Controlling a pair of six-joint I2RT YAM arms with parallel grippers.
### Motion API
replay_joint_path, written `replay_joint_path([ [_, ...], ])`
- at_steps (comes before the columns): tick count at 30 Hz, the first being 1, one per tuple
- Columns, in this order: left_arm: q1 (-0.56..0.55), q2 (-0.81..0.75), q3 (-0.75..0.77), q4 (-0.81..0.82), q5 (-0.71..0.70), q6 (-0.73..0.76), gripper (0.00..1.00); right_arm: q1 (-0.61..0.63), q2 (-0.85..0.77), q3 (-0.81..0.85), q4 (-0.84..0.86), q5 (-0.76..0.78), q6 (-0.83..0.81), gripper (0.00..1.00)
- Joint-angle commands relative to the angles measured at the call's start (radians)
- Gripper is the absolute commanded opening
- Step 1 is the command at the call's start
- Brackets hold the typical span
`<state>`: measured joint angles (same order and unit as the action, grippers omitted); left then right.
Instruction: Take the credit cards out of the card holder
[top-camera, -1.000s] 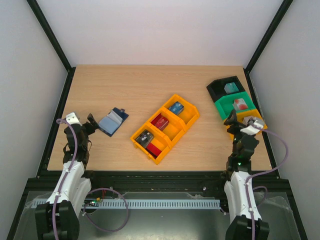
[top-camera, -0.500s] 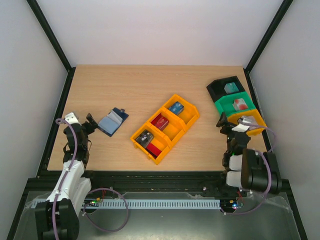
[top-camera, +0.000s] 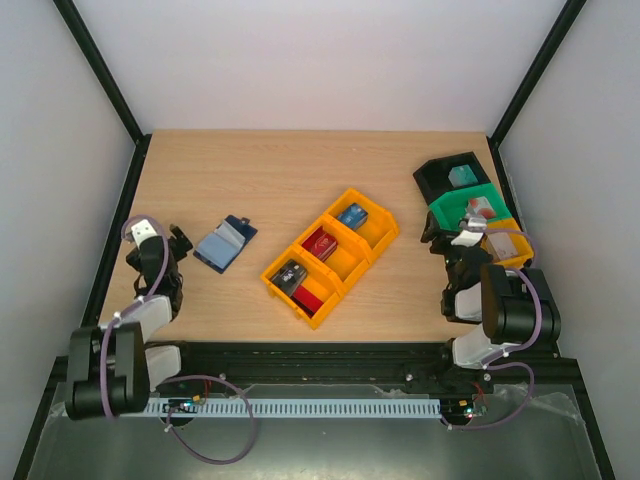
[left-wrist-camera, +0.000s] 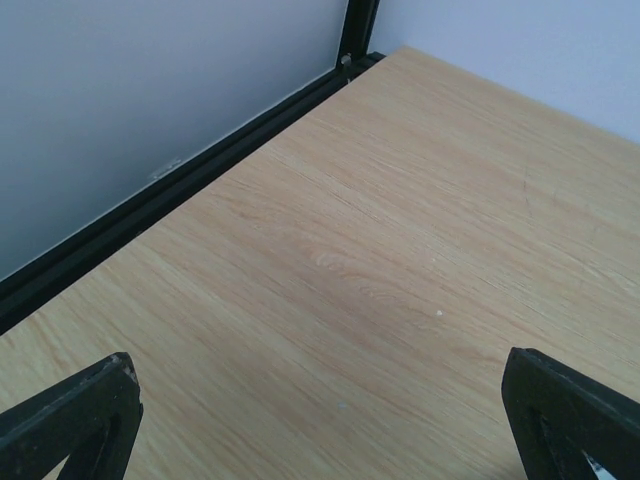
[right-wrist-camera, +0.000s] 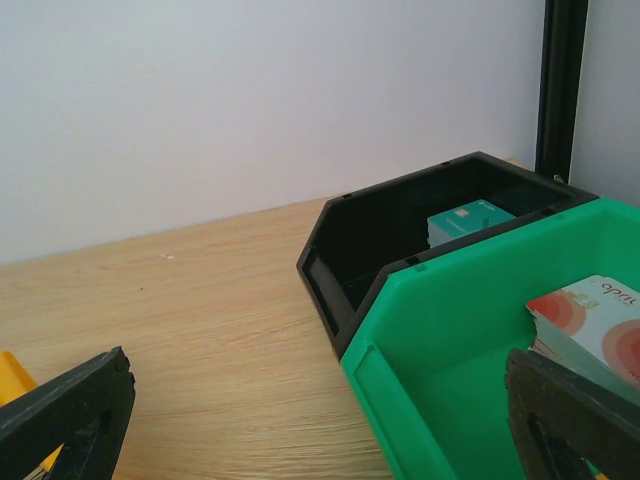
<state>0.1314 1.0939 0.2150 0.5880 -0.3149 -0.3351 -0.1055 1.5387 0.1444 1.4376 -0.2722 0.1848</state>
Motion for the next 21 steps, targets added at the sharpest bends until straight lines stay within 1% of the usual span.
replay_joint_path([
  [1, -0.013, 0.133, 0.067, 0.229, 0.011, 0.05, 0.99, 0.01, -0.002, 0.023, -0.033, 0.008, -0.034, 0.99],
  [4, -0.038, 0.238, 0.083, 0.348, 0.036, 0.11, 0.99, 0.011, -0.002, 0.024, -0.037, 0.011, -0.034, 0.99],
  [6, -0.041, 0.293, 0.094, 0.381, 0.081, 0.121, 1.0, 0.012, -0.002, 0.023, -0.036, 0.012, -0.033, 0.99],
  [9, -0.068, 0.348, 0.091, 0.455, 0.097, 0.141, 0.99, 0.012, -0.002, 0.021, -0.033, 0.012, -0.033, 0.99],
  [12, -0.114, 0.378, 0.089, 0.499, 0.112, 0.206, 1.0, 0.012, -0.002, 0.02, -0.032, 0.012, -0.033, 0.99],
  [15, -0.124, 0.419, 0.027, 0.648, 0.136, 0.23, 0.99, 0.012, -0.003, 0.021, -0.032, 0.011, -0.033, 0.99],
  [18, -0.122, 0.423, -0.017, 0.728, 0.14, 0.23, 1.0, 0.012, -0.004, 0.021, -0.032, 0.012, -0.033, 0.99],
  [21, -0.127, 0.429, -0.008, 0.717, 0.117, 0.229, 0.99, 0.012, -0.002, 0.021, -0.032, 0.012, -0.034, 0.99],
])
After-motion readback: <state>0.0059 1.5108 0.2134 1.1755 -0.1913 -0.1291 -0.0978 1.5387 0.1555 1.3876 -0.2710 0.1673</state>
